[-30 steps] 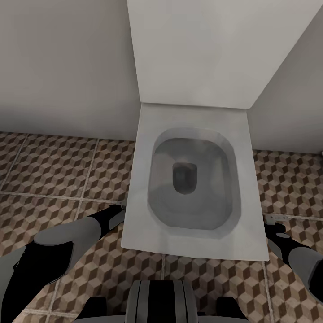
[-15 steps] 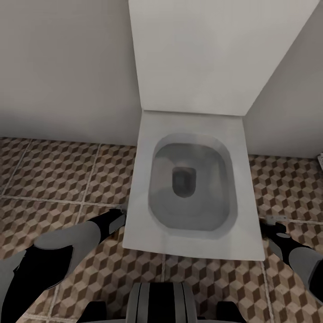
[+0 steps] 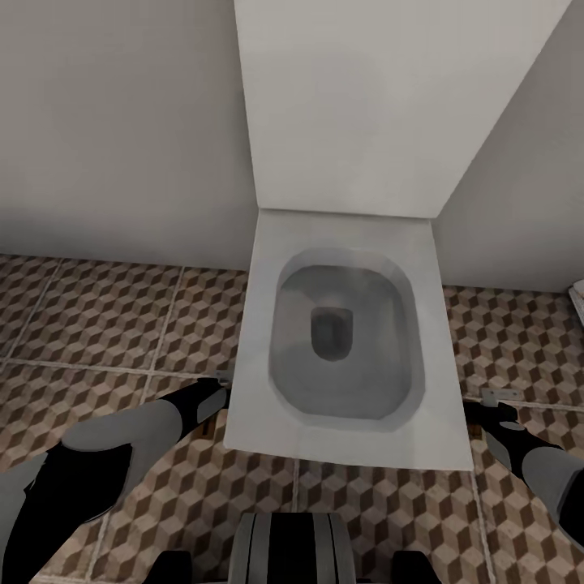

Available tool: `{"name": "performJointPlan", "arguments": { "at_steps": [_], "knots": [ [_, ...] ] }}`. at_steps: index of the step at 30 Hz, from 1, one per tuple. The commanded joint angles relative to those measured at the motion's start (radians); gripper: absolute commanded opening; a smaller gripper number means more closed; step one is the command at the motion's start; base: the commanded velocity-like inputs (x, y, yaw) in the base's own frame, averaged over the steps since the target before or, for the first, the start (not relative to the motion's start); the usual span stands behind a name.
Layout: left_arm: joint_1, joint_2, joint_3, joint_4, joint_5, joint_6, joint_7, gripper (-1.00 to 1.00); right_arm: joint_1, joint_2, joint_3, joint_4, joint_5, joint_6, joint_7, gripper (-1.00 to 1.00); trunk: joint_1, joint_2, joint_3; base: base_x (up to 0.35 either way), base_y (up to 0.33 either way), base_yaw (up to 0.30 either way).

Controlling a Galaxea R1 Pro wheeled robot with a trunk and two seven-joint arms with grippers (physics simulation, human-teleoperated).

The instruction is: Take the four mousetraps from the cabinet in the bathroom and place them on the bathroom floor. Make sure all four end up on the same floor surface, and ensure that at least two of them are either under or directly next to the same bathroom sink.

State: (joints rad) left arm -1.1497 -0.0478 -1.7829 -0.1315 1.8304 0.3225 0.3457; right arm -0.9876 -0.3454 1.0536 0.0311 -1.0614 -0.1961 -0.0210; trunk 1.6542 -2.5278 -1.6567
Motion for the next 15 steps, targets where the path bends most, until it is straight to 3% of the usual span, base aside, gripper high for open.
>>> {"name": "performJointPlan", "arguments": {
  "at_steps": [1,11,15],
  "knots": [
    [-0.001,0.000,-0.004,-0.002,0.004,0.002,0.006,1.00,0.000,0.000,0.008,0.000,-0.005,-0.002,-0.002,1.00,0.000,0.000,-0.001,0.000,0.000,0.000],
    [-0.001,0.000,-0.004,-0.002,0.004,0.002,0.006,1.00,0.000,0.000,0.008,0.000,-0.005,-0.001,-0.002,1.00,0.000,0.000,-0.001,0.000,0.000,0.000],
    [-0.001,0.000,-0.004,-0.002,0.004,0.003,0.006,1.00,0.000,0.000,0.008,0.001,-0.005,-0.002,-0.002,1.00,-0.002,0.001,0.015,0.000,0.000,0.000]
  ]
}}
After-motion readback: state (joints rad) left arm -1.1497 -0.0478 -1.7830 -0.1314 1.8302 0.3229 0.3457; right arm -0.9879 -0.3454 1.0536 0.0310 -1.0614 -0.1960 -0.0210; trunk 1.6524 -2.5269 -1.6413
